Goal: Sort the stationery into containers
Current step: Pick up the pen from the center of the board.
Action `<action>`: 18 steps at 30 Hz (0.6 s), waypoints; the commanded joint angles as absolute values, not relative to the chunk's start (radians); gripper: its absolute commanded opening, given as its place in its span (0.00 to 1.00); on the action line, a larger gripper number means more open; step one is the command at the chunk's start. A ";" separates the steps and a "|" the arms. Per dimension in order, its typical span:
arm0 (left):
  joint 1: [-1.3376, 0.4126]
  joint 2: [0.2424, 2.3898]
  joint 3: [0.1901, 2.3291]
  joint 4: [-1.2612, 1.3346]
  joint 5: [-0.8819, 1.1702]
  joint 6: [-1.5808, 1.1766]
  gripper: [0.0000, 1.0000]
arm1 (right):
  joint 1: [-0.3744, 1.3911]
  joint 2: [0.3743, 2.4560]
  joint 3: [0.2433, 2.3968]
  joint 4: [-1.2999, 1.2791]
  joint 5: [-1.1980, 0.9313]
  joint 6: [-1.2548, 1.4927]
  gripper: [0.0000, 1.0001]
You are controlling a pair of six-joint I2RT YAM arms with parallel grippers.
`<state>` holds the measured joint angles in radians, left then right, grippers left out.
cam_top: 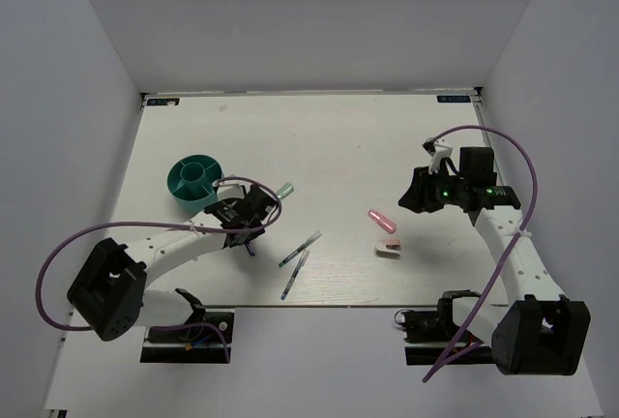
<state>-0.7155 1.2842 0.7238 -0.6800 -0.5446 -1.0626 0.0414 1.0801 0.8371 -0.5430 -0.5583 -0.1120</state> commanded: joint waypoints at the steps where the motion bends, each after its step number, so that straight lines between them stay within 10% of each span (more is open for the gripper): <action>1: -0.707 1.298 0.718 -0.637 -0.656 -1.111 0.56 | 0.043 1.072 0.851 -0.555 -0.561 -0.123 0.41; 18: -0.670 1.414 0.594 -0.364 -0.684 -1.028 0.56 | 0.041 1.089 0.856 -0.566 -0.555 -0.132 0.41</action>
